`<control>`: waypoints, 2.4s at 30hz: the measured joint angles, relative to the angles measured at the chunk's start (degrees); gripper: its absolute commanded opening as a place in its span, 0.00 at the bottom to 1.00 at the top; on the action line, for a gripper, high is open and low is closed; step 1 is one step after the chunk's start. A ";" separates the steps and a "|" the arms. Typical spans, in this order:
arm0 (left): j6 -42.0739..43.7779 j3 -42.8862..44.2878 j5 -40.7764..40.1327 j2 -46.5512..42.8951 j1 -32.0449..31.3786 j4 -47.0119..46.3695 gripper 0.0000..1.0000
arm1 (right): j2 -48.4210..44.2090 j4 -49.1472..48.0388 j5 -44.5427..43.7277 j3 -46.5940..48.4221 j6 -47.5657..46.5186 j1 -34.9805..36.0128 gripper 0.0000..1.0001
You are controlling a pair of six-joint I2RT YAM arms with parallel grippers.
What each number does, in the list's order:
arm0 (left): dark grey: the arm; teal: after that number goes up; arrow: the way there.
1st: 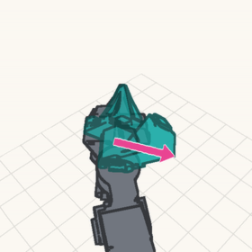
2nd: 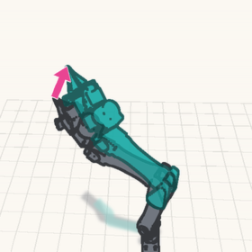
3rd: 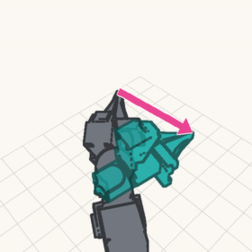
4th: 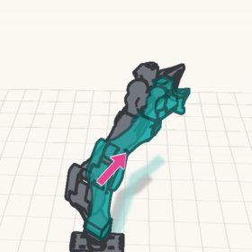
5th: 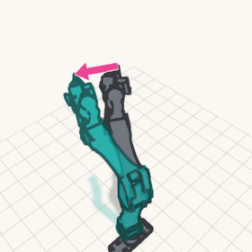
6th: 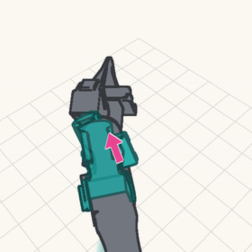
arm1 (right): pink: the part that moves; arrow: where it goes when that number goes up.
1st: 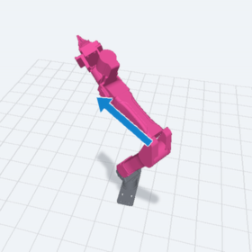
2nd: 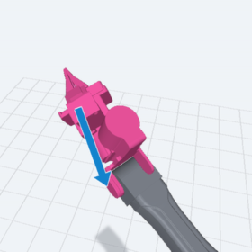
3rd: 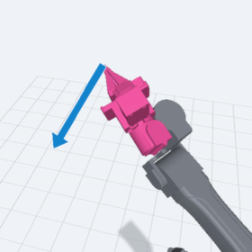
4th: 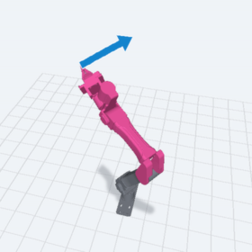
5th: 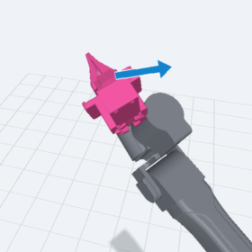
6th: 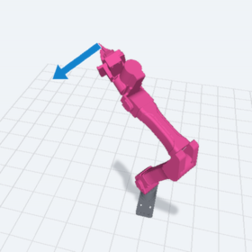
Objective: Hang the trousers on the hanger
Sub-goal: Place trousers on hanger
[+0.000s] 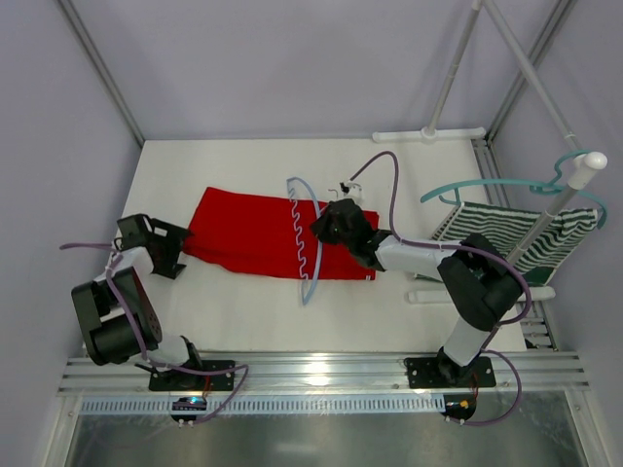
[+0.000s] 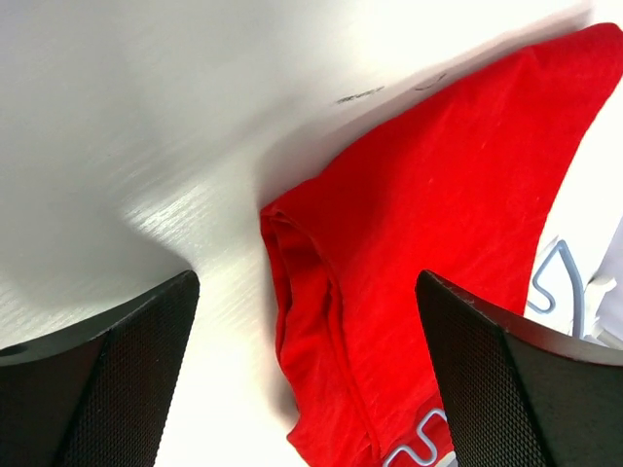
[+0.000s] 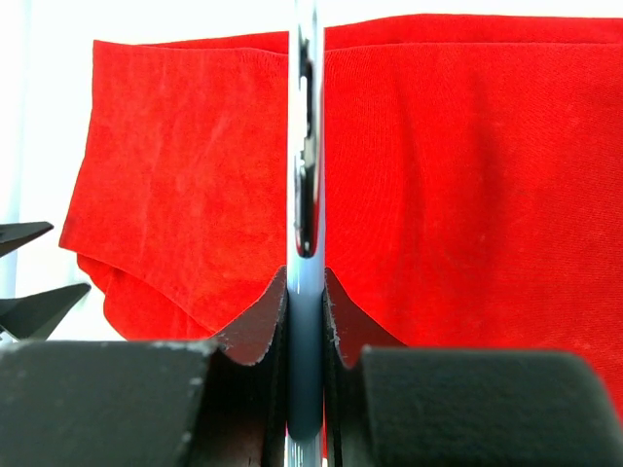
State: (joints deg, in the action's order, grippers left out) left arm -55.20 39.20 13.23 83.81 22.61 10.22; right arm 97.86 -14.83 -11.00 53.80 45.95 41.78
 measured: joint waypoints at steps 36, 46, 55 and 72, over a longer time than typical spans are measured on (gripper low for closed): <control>8.92 3.91 -16.79 -12.85 -23.82 6.05 0.00 | 0.00 5.20 -9.05 1.38 5.86 4.70 0.04; 10.29 3.98 -8.04 -13.25 -38.82 -3.98 0.00 | -0.02 2.89 -10.51 -1.88 7.41 5.40 0.04; 9.64 11.76 -1.66 -0.66 -50.82 -12.41 0.01 | -2.19 0.13 -10.88 -6.25 7.52 5.42 0.04; 2.69 11.30 -3.28 5.46 -54.95 -14.51 0.58 | -3.96 0.17 -10.88 -7.78 7.06 5.42 0.04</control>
State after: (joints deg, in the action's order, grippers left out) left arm -52.51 50.50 9.96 89.27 -32.34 -4.29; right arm 93.91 -14.66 -21.89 46.02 53.01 47.20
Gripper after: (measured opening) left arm 0.574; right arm 0.148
